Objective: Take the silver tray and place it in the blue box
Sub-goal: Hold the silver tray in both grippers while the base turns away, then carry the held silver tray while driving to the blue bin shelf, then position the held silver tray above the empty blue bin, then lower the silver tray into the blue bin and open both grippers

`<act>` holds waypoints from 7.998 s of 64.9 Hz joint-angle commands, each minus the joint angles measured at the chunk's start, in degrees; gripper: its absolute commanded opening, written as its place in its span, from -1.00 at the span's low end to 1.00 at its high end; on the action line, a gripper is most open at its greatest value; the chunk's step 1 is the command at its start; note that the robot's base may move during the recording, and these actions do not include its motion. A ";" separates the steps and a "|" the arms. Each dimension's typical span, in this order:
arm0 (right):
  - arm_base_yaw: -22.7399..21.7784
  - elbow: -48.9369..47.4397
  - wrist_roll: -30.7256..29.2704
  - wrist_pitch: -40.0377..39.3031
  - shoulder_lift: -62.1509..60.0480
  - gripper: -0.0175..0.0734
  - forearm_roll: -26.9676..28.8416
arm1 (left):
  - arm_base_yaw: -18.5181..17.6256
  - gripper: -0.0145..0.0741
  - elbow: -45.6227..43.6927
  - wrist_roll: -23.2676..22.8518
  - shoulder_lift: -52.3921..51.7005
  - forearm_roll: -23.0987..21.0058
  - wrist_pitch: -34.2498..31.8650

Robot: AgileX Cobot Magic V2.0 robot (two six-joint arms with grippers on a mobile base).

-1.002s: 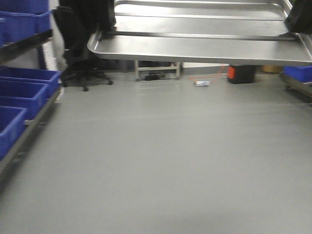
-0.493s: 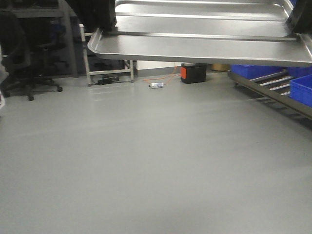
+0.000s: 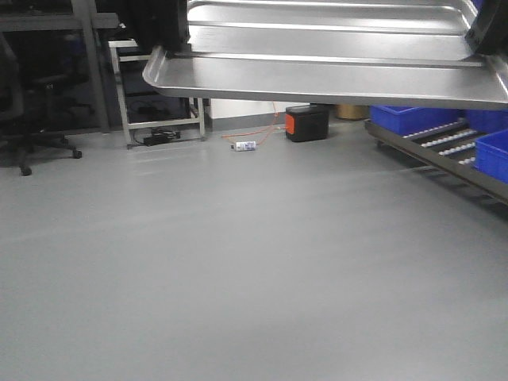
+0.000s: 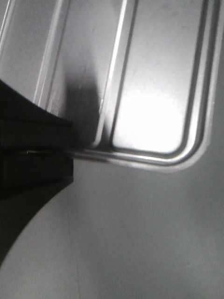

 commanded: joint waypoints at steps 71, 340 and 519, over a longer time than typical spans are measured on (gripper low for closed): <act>-0.36 -1.94 -0.89 -3.46 -1.41 -0.49 -2.16 | -0.38 -0.91 -1.08 1.30 -2.85 1.53 0.88; -0.36 -1.94 -0.89 -3.43 -1.43 -0.49 -2.16 | -0.38 -0.91 -1.08 1.30 -2.85 1.11 0.88; -0.36 -10.82 -1.86 -4.31 -1.97 -0.49 -1.75 | 1.04 -0.91 -11.21 4.84 -2.85 4.78 -5.80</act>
